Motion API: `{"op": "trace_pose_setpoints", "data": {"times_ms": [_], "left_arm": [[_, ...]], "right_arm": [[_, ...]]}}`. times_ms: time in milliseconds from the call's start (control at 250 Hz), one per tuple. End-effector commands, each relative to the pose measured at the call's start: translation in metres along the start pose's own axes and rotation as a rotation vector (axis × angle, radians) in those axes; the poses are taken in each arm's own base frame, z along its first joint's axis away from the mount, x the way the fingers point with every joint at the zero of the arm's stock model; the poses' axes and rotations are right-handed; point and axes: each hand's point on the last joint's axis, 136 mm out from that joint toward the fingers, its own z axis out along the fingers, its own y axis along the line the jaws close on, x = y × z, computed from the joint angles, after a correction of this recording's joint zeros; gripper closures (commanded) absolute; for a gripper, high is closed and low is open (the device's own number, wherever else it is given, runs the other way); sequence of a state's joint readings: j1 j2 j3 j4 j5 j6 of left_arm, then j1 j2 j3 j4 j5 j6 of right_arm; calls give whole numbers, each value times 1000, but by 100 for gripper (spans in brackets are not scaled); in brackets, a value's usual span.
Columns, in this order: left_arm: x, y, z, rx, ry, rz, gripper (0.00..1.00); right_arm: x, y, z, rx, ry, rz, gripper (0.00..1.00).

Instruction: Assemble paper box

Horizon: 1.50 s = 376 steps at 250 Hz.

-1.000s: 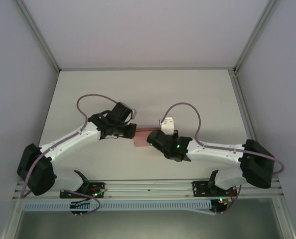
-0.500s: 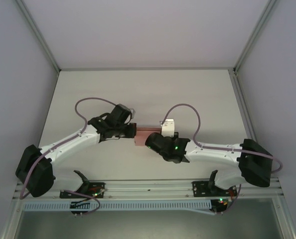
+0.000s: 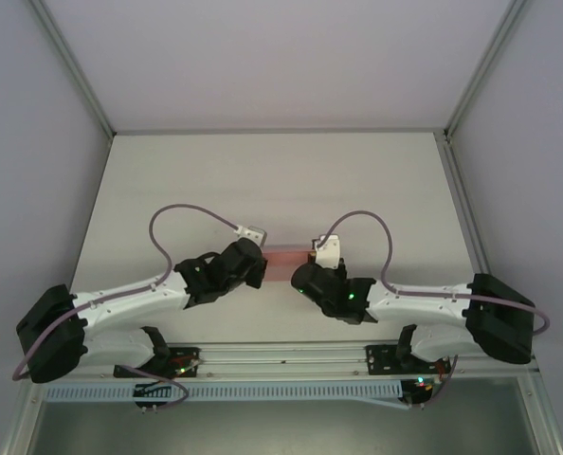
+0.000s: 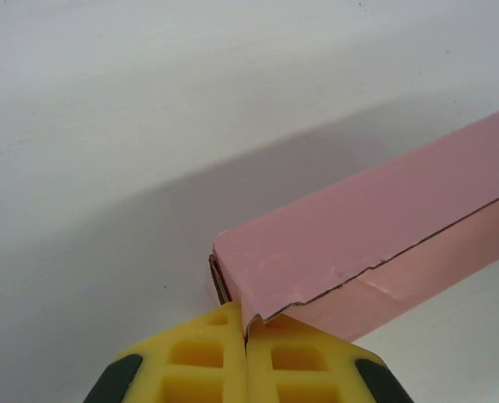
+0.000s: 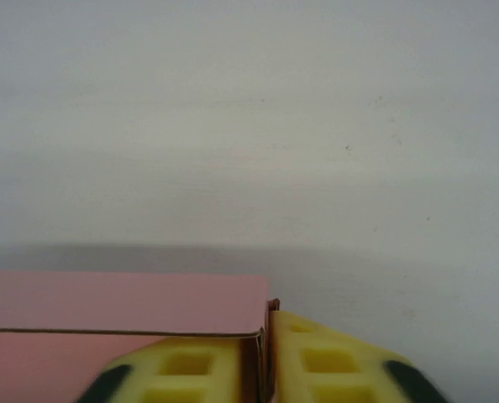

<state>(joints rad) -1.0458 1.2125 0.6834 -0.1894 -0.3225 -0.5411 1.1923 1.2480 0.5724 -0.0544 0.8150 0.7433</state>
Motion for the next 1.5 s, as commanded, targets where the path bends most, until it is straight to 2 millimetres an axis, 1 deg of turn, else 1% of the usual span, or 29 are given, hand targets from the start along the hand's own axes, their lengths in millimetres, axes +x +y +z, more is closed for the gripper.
{"op": "trace_pose_setpoints", "data": {"times_ms": [0,36,64,152,208,280,439,539,615,715,803,882,914,958,998,1106,1138,1178,1222,1270,1302,1358,1410,1497], "left_arm": [[57,13,5,-39,173,63,100],[57,14,4,-43,172,63,100],[56,15,3,-49,169,62,100],[55,19,2,-73,165,61,100],[55,20,2,-84,167,65,100],[54,18,3,-88,165,71,100],[47,12,2,-124,158,118,100],[46,6,3,-125,161,147,100],[45,6,3,-138,159,159,100],[44,6,2,-139,149,162,100],[41,2,-1,-115,136,168,100],[36,-4,-6,-80,120,172,86],[34,-6,-9,-62,116,175,79],[30,-11,-14,-31,109,181,76],[28,-14,-18,-9,109,190,70],[22,-25,-31,51,127,216,44],[21,-27,-35,67,136,217,33],[22,-33,-40,106,152,233,25],[21,-36,-45,129,158,229,11],[17,-38,-50,141,151,218,1],[13,-39,-52,149,139,203,0],[4,-34,-52,140,115,144,0],[-6,-22,-47,114,95,61,0],[-18,2,-33,98,84,-82,0]], "right_arm": [[5,17,-14,-133,46,29,61],[1,16,-18,-148,38,47,48],[-1,16,-21,-167,39,61,42],[-7,13,-30,-204,29,109,30],[-9,11,-33,-226,16,141,20],[-12,2,-33,-221,0,197,14],[-24,-18,-25,-184,8,353,13],[-23,-30,-22,-147,41,406,16],[-13,-35,-21,-124,73,403,19],[10,-49,-15,-71,119,423,24],[30,-55,-9,-54,151,439,28],[42,-52,-6,-71,183,431,29],[45,-50,-5,-78,193,434,29],[50,-48,-4,-91,207,429,29],[52,-46,-3,-95,213,434,29],[56,-44,0,-93,227,433,29],[56,-43,1,-91,230,433,29],[58,-44,1,-84,234,436,30],[59,-45,2,-80,236,434,30],[60,-47,2,-69,237,438,30],[60,-47,2,-68,235,440,30],[63,-49,3,-62,236,437,30],[62,-49,3,-65,231,436,30],[64,-50,4,-66,231,432,30]]}}
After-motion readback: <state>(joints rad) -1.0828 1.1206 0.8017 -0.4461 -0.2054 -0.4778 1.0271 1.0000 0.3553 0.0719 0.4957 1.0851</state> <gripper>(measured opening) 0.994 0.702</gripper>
